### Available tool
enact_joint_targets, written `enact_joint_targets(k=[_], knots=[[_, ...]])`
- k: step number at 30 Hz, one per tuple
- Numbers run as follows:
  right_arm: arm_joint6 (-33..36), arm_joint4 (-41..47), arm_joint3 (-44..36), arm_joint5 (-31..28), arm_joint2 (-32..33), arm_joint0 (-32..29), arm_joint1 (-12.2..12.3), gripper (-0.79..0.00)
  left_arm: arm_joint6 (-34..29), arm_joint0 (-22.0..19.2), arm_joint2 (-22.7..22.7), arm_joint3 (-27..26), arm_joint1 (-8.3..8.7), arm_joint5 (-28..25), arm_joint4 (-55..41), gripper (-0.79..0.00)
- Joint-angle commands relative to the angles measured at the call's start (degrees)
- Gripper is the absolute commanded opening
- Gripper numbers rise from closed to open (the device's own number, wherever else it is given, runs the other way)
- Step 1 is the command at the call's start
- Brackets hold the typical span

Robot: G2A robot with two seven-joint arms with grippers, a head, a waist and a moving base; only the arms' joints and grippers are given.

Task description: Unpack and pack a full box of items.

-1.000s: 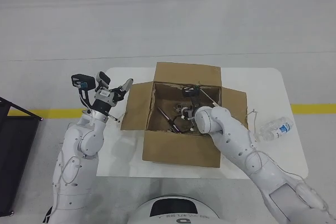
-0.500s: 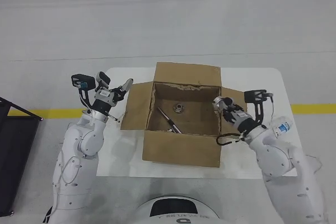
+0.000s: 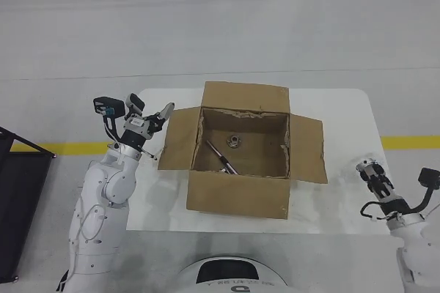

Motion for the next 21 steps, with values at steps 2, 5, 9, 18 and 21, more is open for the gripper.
enact_joint_targets(k=[2, 5, 9, 18, 21], knots=[[4.29, -1.37, 2.83, 2.12, 1.26, -0.08, 0.27, -0.785, 0.0, 0.0, 0.0, 0.0, 0.0, 0.0, -0.01, 0.0], [10.25, -4.48, 4.32, 6.48, 1.59, 0.45, 0.7, -0.785, 0.0, 0.0, 0.0, 0.0, 0.0, 0.0, -0.01, 0.0], [15.01, -7.92, 5.83, 12.17, 2.25, 1.57, 1.12, -0.785, 0.0, 0.0, 0.0, 0.0, 0.0, 0.0, -0.01, 0.0], [19.82, -12.57, 5.86, 19.98, 2.48, 2.61, 1.43, -0.785, 0.0, 0.0, 0.0, 0.0, 0.0, 0.0, -0.01, 0.0], [21.4, -14.22, 5.37, 20.77, 1.99, 3.47, 1.6, -0.785, 0.0, 0.0, 0.0, 0.0, 0.0, 0.0, -0.01, 0.0]])
